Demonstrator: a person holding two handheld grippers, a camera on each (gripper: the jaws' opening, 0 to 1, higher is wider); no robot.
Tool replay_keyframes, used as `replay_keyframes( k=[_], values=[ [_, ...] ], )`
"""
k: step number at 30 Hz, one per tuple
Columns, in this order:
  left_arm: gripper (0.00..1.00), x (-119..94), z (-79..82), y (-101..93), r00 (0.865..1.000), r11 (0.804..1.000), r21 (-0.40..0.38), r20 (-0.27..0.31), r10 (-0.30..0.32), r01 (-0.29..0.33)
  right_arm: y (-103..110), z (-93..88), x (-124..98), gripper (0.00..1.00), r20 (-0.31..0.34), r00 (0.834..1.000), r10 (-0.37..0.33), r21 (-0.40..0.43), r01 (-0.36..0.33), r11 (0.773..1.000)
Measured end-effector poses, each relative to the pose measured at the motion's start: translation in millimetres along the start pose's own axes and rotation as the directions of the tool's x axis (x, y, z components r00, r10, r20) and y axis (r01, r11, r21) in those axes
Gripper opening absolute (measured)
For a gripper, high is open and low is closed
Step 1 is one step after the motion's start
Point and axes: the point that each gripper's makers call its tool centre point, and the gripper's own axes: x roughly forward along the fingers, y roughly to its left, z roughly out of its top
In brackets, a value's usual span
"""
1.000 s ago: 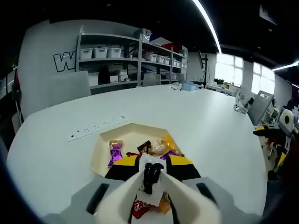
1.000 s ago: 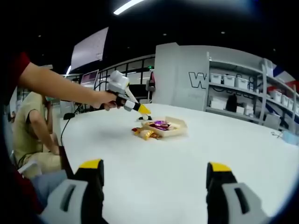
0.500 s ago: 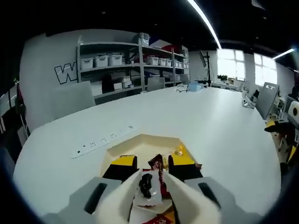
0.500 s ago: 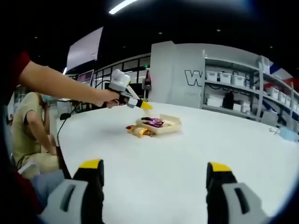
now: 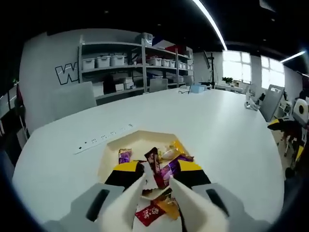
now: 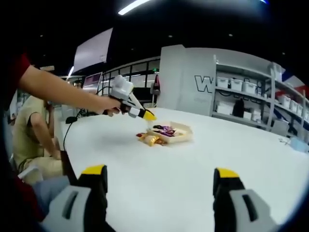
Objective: Place the target food into the container with the food tongs after gripping and lifting it, then release it inside without dropping or visibly crushing the food.
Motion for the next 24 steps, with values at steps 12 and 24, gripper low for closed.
replay_keyframes(
  k=[12,24],
  values=[
    [0.27,-4.2,-26.7,-40.1,0.996,0.996,-0.012,-0.027,-0.083,0.083,9.4,10.7,3.6,0.89,0.011,1.0,0.018,-0.021,-0.018,1.0],
    [0.27,5.3,-39.1,-52.3,0.994,0.994,-0.04,-0.036,-0.106,0.105,7.2,16.4,0.7,0.89,0.019,1.0,0.011,-0.03,-0.011,0.999]
  ],
)
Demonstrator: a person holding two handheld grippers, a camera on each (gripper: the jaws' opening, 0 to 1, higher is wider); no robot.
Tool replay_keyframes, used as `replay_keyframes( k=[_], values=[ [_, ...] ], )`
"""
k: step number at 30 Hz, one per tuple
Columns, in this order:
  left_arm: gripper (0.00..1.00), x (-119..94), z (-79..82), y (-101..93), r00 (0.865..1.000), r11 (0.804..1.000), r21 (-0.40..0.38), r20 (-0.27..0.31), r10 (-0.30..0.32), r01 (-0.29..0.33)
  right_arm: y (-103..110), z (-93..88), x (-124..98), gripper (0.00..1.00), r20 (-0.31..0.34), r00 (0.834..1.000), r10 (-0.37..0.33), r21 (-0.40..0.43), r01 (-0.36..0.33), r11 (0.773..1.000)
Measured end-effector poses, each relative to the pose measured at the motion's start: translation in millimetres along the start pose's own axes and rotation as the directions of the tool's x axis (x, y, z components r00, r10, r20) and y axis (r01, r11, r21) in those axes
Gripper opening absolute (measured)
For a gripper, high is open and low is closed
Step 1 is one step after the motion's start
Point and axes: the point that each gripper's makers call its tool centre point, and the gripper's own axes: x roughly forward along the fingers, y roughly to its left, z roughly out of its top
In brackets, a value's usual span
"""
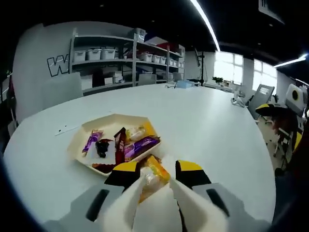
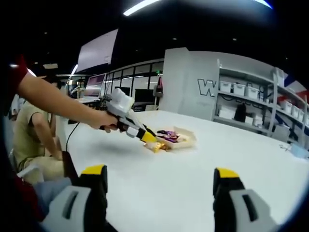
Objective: Place the target food into the container with the food tongs after gripping and lifting it, then release it inside without dropping or visibly crushing the food.
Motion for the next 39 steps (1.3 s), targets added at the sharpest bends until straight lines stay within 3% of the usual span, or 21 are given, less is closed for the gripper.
replay_keyframes(
  k=[9,22,26,31,39],
  values=[
    [0.27,-8.2,-6.2,-6.9,1.0,0.999,-0.024,-0.021,-0.021,0.021,0.7,5.1,-0.4,0.89,0.009,1.0,0.001,-0.007,-0.001,1.0],
    [0.28,-40.3,-16.7,-27.7,0.999,0.998,-0.053,-0.023,-0.039,0.038,7.5,11.3,-0.3,0.89,0.019,1.0,0.015,-0.022,-0.015,1.0],
    [0.28,-47.4,-12.4,-17.7,1.0,0.998,-0.056,-0.004,-0.024,0.024,8.7,12.6,-1.0,0.89,0.023,1.0,0.017,-0.024,-0.017,1.0],
    [0.28,-52.3,-29.2,-13.3,0.999,0.997,-0.077,-0.04,-0.015,0.012,7.1,15.7,-2.4,0.89,0.029,0.999,0.015,-0.025,-0.014,1.0],
    [0.28,-56.9,-40.8,-36.8,0.997,0.994,-0.108,-0.068,-0.03,0.022,8.4,17.8,-4.6,0.89,0.033,0.999,0.014,-0.033,-0.013,0.999]
  ],
)
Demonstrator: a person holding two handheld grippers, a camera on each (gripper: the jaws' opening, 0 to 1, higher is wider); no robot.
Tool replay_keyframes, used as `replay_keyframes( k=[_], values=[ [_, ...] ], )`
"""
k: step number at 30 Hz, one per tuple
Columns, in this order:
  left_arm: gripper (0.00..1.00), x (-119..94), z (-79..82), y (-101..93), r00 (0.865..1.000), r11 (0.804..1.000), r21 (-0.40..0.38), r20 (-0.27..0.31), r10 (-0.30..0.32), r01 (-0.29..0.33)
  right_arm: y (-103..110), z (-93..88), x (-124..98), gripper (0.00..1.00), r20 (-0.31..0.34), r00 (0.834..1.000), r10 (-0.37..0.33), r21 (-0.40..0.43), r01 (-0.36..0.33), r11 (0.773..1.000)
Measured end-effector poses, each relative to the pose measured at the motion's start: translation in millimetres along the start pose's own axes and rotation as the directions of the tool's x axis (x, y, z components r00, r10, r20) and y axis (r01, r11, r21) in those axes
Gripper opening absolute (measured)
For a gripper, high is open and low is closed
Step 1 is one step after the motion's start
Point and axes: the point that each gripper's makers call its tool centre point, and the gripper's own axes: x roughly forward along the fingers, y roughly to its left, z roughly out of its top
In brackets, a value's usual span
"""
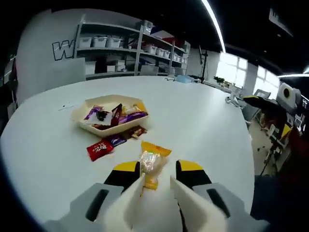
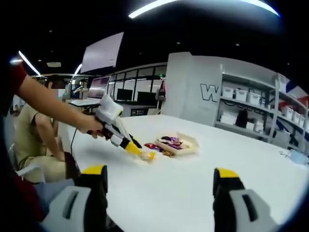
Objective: Place the target food into the container with the food tongs after gripping and lifting it, then release it inside without dropping or visibly crushing the food.
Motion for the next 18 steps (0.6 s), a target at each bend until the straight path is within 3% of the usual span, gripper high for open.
replay_keyframes(
  k=[6,10,12,15,18],
  values=[
    [0.28,-3.6,16.8,-9.5,0.999,0.999,0.035,0.044,0.013,-0.014,2.1,0.5,-0.3,0.89,0.0,1.0,0.004,-0.004,-0.004,1.0],
    [0.28,1.2,29.5,-3.2,0.997,0.998,0.052,0.073,0.035,-0.038,3.4,0.5,0.1,0.89,0.0,1.0,0.007,-0.005,-0.007,1.0],
    [0.29,7.2,28.8,-1.5,0.998,0.998,0.053,0.059,0.034,-0.038,2.8,0.1,-0.8,0.89,0.0,1.0,0.005,-0.003,-0.005,1.0],
    [0.29,13.6,24.8,2.2,0.998,0.991,0.123,0.038,0.045,-0.05,-1.0,-0.5,-2.7,0.89,0.001,1.0,-0.002,0.002,0.002,1.0],
    [0.29,18.6,26.7,5.0,0.998,0.993,0.105,0.044,0.043,-0.048,-4.4,-1.8,-3.6,0.89,0.002,1.0,-0.009,0.008,0.009,1.0]
  ],
)
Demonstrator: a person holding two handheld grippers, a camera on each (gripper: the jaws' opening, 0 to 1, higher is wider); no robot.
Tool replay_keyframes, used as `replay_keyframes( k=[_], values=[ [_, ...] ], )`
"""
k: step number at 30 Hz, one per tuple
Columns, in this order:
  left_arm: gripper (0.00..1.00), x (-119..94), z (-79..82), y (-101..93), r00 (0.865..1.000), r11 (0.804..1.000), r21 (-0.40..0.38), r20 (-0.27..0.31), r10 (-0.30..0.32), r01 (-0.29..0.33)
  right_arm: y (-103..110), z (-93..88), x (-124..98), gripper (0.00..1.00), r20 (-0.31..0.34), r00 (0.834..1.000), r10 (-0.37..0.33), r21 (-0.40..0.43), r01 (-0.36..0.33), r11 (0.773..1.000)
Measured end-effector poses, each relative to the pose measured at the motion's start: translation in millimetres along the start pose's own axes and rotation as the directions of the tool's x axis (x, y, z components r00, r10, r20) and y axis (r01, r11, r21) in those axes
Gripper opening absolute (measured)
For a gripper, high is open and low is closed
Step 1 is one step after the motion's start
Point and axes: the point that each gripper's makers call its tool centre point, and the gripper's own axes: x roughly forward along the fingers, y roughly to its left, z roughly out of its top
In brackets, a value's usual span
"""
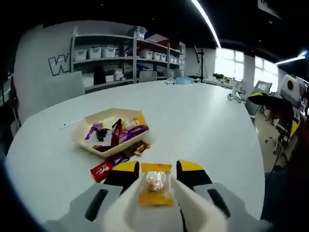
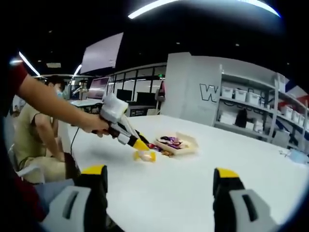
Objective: Place the target food into the container with the food tongs after gripping and lifting it, then release it inside without dropping or visibly crushing the food.
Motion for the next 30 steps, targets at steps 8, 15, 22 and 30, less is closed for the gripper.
replay_keyframes(
  k=[8,15,22,30],
  values=[
    [0.3,14.2,-3.0,-1.1,1.0,1.0,0.013,-0.022,-0.006,0.007,-1.1,-6.0,0.7,0.89,-0.009,1.0,-0.001,0.005,0.001,1.0],
    [0.3,18.9,-4.7,-0.8,0.999,1.0,0.019,-0.036,-0.019,0.02,-5.0,-10.7,0.9,0.89,-0.019,1.0,-0.006,0.01,0.006,1.0],
    [0.28,26.3,-5.5,4.3,0.999,1.0,0.004,-0.042,-0.022,0.023,-2.3,-13.7,3.2,0.89,-0.023,1.0,0.002,0.011,-0.002,1.0],
    [0.23,27.8,-4.9,7.9,0.999,0.999,-0.027,-0.036,-0.032,0.031,-2.1,-20.9,6.9,0.89,-0.034,0.999,0.004,0.019,-0.004,1.0]
  ],
)
